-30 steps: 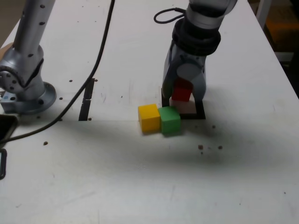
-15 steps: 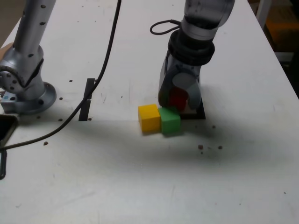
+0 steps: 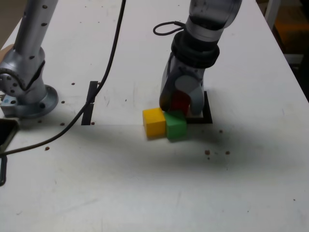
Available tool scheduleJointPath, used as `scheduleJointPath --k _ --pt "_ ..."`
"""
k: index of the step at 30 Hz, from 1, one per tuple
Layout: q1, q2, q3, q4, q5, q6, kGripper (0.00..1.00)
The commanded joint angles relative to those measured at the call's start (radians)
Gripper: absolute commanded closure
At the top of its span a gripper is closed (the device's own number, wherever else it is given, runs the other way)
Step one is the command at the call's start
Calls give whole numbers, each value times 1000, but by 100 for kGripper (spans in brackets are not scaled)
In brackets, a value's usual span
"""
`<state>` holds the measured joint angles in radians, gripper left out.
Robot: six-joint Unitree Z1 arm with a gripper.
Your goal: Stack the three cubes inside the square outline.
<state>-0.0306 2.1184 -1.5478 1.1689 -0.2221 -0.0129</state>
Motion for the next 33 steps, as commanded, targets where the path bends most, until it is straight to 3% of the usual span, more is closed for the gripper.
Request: scheduleJointPath --k 1,33 --pt "1 4 -1 9 -1 1 50" --pt "1 -9 -25 6 17 18 25"
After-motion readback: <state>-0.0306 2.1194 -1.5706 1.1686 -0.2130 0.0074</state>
